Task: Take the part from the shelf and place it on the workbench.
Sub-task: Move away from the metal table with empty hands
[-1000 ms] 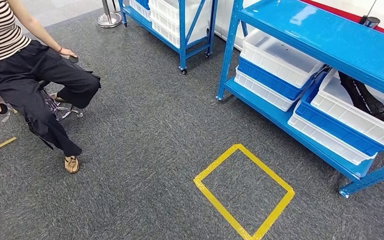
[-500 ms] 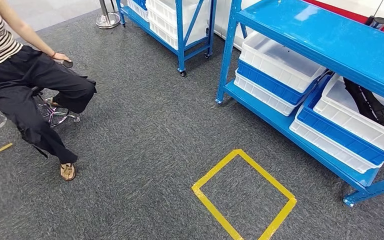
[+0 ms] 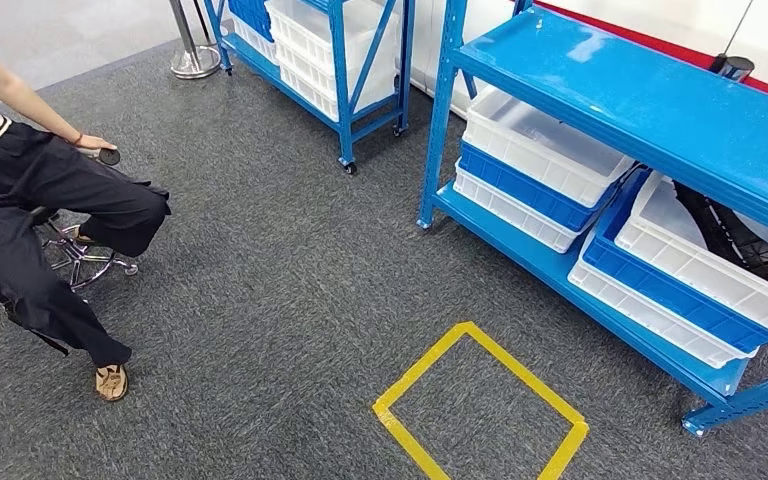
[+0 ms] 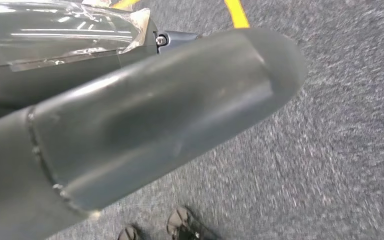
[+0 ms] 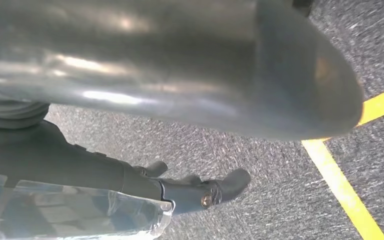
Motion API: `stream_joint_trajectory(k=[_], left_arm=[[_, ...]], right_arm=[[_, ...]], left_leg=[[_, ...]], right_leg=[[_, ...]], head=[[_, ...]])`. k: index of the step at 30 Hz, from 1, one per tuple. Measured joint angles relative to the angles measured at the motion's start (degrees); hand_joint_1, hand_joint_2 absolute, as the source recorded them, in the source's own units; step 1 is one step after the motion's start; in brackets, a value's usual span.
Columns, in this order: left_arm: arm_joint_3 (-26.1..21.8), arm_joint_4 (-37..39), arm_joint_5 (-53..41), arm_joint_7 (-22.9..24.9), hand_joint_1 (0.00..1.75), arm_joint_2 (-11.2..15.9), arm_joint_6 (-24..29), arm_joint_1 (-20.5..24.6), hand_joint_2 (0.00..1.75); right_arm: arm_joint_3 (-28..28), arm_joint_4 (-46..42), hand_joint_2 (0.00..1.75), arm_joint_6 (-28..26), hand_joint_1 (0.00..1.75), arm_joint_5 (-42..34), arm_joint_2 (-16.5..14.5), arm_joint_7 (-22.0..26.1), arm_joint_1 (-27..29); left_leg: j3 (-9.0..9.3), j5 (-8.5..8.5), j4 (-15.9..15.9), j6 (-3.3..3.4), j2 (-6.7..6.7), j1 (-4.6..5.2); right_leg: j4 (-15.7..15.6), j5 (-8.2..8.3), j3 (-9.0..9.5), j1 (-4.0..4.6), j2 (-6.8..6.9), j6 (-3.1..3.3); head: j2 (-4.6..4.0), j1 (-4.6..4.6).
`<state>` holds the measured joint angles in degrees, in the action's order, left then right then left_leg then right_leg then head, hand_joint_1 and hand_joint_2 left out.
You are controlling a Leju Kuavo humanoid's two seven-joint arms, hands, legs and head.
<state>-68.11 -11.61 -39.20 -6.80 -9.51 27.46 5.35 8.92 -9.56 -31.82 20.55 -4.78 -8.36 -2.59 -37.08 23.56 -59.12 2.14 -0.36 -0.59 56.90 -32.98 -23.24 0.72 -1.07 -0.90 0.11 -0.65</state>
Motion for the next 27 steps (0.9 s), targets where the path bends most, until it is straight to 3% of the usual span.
stream_joint_trajectory(k=[2,4,6,7,8,10,11,13,15,19,23,27], left_arm=[[0.0,0.0,-0.3,0.0,0.00,0.0,0.0,0.0,0.00],[0.0,0.0,-0.4,0.1,0.00,0.1,0.0,0.1,0.00],[0.0,0.0,-0.5,0.3,0.00,0.1,0.0,0.1,0.00],[0.0,0.0,-0.5,0.4,0.00,0.1,0.0,0.1,0.00],[0.0,0.0,-0.5,0.4,0.00,0.1,0.0,0.1,0.00],[0.0,0.0,-0.5,0.5,0.00,0.0,0.0,0.1,0.00],[0.0,0.0,-0.5,0.5,0.00,0.0,0.0,0.1,0.00],[0.0,0.0,-0.5,0.5,0.00,0.0,0.0,0.1,0.00],[0.0,0.0,-0.5,0.6,0.00,0.0,0.0,0.1,0.00],[0.0,0.0,-0.5,0.8,0.00,0.0,0.1,0.1,0.00],[0.0,0.0,-0.6,0.8,0.00,0.0,0.1,0.2,0.00],[0.0,0.0,-0.7,0.8,0.00,0.2,0.1,0.2,0.00]], right_arm=[[0.0,0.0,0.00,0.0,0.00,0.0,0.0,0.0,-0.1],[0.0,0.0,0.00,0.1,0.00,0.0,0.0,0.0,-0.1],[0.0,0.0,0.00,0.2,0.00,0.0,0.0,0.1,-0.1],[0.0,0.0,0.00,0.2,0.00,0.0,0.0,0.1,0.0],[0.0,0.0,0.00,0.2,0.00,0.0,0.0,0.1,0.1],[0.0,0.0,0.00,0.2,0.00,0.0,0.1,0.1,0.1],[0.0,0.0,0.00,0.2,0.00,0.0,0.1,0.1,0.0],[0.0,0.0,0.00,0.2,0.00,0.0,0.1,0.1,0.0],[0.0,0.0,0.00,0.3,0.00,0.1,0.0,0.1,0.0],[0.0,0.0,0.00,0.5,0.00,0.4,0.1,0.1,-0.1],[-0.1,0.0,0.00,0.7,0.00,-0.1,0.0,0.2,-0.2],[-1.0,0.0,0.00,0.9,0.00,-1.3,-0.2,0.5,-0.2]], left_leg=[[1.18,0.28,0.8,0.57,-0.04,-0.16],[2.21,0.95,1.4,1.03,0.00,-0.21],[3.17,1.76,1.6,1.10,-0.08,-0.26],[3.66,2.15,1.7,1.01,-0.17,-0.30],[4.20,2.57,1.7,0.88,-0.28,-0.35],[5.40,3.39,1.7,0.50,-0.44,-0.46],[5.99,3.76,1.7,0.26,-0.49,-0.50],[6.65,4.38,1.7,-0.35,-0.52,-0.54],[6.78,4.85,1.5,-0.65,-0.46,-0.53],[7.16,5.15,1.7,0.82,-0.05,-0.60],[7.48,5.30,2.1,0.53,0.09,-0.62],[7.44,5.40,2.1,0.60,0.09,-0.57]], right_leg=[[4.1,0.17,-2.35,-0.18,0.24,-0.42],[11.0,-1.92,-7.04,-0.55,0.40,-0.24],[15.6,-4.76,-11.03,-0.95,0.41,-0.26],[15.6,-4.95,-11.88,-1.17,0.42,-0.69],[14.3,-4.16,-12.19,-1.43,0.44,-1.37],[7.5,0.35,-10.84,-1.87,0.54,-2.95],[4.1,2.78,-9.95,-1.97,0.70,-3.31],[0.4,4.80,-8.90,-1.69,1.14,-2.50],[0.0,5.22,-8.66,-1.38,1.35,-1.21],[-0.2,6.13,-7.79,-1.08,1.09,-1.14],[-0.2,5.87,-7.77,-1.10,1.00,-0.72],[-0.3,5.85,-7.76,-1.24,1.00,-0.69]], head=[[0.00,0.13],[0.00,0.18],[0.00,0.29],[0.00,0.39],[0.00,0.51],[0.00,0.60],[0.00,0.60],[0.00,0.65],[0.00,0.70],[0.00,0.29],[0.00,0.06],[0.00,0.06]])
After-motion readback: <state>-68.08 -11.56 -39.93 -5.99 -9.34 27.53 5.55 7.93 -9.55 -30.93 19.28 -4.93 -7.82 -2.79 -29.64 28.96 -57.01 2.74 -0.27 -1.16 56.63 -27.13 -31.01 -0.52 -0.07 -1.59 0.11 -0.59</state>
